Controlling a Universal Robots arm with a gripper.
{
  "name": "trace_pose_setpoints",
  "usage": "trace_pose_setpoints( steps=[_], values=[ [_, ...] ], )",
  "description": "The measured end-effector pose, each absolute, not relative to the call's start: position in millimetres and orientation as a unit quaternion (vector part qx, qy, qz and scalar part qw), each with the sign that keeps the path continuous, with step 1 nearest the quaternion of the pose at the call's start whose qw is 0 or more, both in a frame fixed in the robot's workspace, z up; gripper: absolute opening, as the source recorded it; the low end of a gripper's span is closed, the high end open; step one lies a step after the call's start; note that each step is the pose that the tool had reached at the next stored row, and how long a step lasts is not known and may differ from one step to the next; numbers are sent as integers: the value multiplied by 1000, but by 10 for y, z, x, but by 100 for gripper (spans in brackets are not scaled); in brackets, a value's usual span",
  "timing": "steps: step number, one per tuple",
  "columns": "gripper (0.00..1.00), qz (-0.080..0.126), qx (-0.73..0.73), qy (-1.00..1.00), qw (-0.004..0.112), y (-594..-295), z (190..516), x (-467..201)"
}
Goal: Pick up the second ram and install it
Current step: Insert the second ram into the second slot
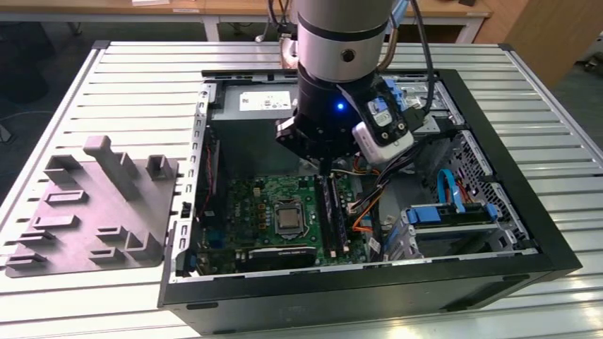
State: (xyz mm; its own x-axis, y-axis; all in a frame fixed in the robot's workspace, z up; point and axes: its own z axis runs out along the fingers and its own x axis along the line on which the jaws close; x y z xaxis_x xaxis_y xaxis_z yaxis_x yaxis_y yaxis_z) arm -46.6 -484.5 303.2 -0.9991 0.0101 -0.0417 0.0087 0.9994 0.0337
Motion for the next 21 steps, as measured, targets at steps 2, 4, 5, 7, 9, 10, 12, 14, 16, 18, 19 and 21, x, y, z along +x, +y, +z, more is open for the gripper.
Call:
trace_pose_setpoints(
  steps=[2,4,5,7,9,10,12,14,16,18,19,21],
  values=[
    [11,17,5,1000,21,-4845,3032,-466],
    [11,17,5,1000,21,-4845,3032,-465],
    [11,17,5,1000,21,-4845,3031,-465],
    [11,17,5,1000,21,-4845,3027,-453],
    [11,17,5,1000,21,-4845,3024,-429],
    [11,17,5,1000,21,-4846,3022,-416],
    [11,17,5,1000,21,-4845,3019,-386],
    [11,17,5,1000,21,-4845,3013,-354],
    [11,17,5,1000,21,-4845,3006,-317],
    [11,17,5,1000,21,-4845,2999,-273],
    [11,17,5,1000,21,-4846,2994,-265],
    [11,17,5,1000,21,-4845,2969,-258]
  ],
)
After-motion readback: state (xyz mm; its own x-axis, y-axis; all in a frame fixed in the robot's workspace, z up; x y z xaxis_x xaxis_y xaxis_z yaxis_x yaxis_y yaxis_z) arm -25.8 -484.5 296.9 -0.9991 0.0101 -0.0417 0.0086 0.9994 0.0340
